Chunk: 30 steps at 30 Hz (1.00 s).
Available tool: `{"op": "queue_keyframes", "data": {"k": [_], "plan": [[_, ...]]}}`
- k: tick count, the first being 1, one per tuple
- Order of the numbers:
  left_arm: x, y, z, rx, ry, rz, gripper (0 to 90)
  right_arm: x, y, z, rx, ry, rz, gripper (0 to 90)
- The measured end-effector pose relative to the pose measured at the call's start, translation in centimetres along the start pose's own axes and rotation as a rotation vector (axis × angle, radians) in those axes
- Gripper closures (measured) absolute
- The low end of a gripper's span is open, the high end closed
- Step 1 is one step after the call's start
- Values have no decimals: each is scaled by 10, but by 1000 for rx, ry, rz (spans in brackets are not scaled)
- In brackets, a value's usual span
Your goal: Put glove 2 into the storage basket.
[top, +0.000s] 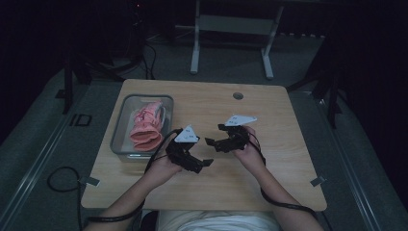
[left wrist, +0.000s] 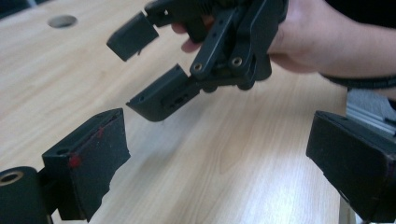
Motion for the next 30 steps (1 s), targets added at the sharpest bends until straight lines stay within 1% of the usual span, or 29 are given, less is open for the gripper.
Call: {"op": "queue_keyframes", "data": {"k": [1,2,3,8,11,13,14,16,17,18,19,21,23,25,28,30], "plan": [[1,5,-4,-5,-8,-15,49,0,0,-2,-1,-4,2,157],[1,7,-6,-14,-5,-23,50,1,-2,-7,-12,-8,3,157],[2,10,-8,-17,-11,-27,49,1,-3,-10,-15,-13,2,157],[6,23,-16,-40,14,-60,49,3,-8,-25,-33,-26,5,156],[8,34,-24,-67,13,-98,49,4,-11,-35,-41,-28,5,157],[11,41,-29,-87,46,-112,49,5,-13,-42,-45,-32,6,156],[12,44,-31,-99,57,-119,49,5,-14,-45,-47,-34,5,157],[14,49,-35,-107,69,-140,50,5,-17,-50,-39,-33,9,156],[14,49,-35,-107,69,-140,50,5,-17,-50,-39,-33,9,156],[17,55,-38,-125,99,-140,50,5,-19,-57,-39,-36,17,156],[19,57,-39,-126,109,-142,50,5,-20,-59,-40,-35,17,156],[21,61,-42,-129,120,-148,50,6,-21,-65,-49,-31,19,156],[22,64,-45,-126,135,-145,50,6,-22,-70,-63,-32,8,156],[22,67,-48,-117,135,-142,49,6,-22,-76,-68,-23,10,156],[21,68,-49,-110,125,-147,50,5,-24,-83,-84,-25,10,154],[20,68,-52,-106,135,-126,50,5,-27,-86,-88,-28,7,150]]}}
Point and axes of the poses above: each handheld gripper's, and its own axes: y roughly forward along the jaws, z roughly out of its top, x roughly to its right, the point moved 2 cm from there along y, roughly forward along the jaws, and after that the axes turned 3 degrees about -z, right-handed, at the moved point
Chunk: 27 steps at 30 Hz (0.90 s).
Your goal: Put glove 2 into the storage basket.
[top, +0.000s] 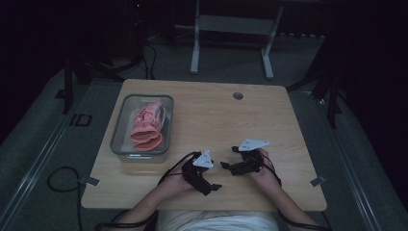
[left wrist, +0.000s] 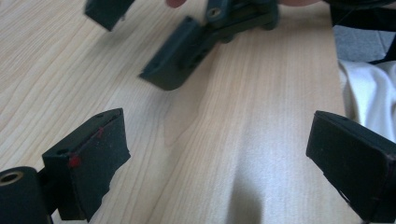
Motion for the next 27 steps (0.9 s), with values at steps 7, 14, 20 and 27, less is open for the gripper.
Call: {"op": "queue_keyframes", "data": {"k": [7,14,20,27], "plan": [[1,1,-8,-18,1,21,50,1,-6,-10,-11,0,-30,150],[8,4,-13,-34,9,30,49,1,-15,-20,-15,11,-46,150],[9,3,-13,-23,14,33,50,3,-24,-30,-24,16,-57,150],[11,5,-17,-45,39,52,49,10,-28,-36,-18,42,-82,152]]}}
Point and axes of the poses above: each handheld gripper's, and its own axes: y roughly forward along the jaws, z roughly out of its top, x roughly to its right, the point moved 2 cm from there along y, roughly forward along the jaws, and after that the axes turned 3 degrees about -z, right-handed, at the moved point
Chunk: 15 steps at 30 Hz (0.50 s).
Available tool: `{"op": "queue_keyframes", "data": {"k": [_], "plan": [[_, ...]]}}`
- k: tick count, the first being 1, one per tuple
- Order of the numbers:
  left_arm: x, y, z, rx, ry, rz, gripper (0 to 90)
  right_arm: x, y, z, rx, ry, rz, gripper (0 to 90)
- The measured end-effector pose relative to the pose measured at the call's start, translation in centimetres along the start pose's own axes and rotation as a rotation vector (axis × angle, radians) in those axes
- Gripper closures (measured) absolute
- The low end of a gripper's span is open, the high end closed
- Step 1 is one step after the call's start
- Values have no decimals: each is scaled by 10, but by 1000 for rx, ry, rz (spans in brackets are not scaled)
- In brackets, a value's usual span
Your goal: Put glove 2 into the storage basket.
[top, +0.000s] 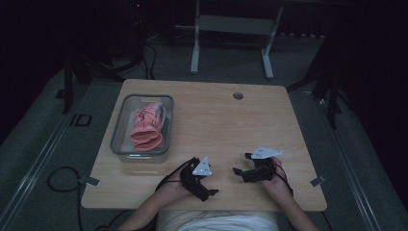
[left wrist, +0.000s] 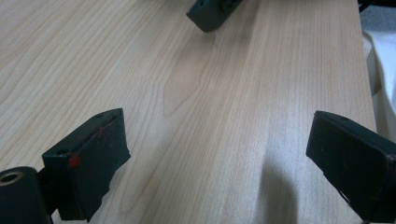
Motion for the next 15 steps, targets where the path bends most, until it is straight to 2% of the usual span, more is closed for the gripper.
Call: {"op": "queue_keyframes", "data": {"k": [7,10,15], "plan": [[0,-1,0,7,1,-3,49,1,0,0,4,4,-4,152],[0,-1,-1,-6,11,6,49,1,0,0,3,6,-5,152],[-1,-2,-1,7,-1,0,49,1,0,0,3,2,-6,152]]}}
Point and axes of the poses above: each handheld gripper's, and its own axes: y roughly forward along the jaws, z roughly out of its top, x roughly to its right, the point moved 2 cm from there along y, roughly forward along the jaws, and after that the axes turned 3 degrees about -z, right-handed, at the moved point
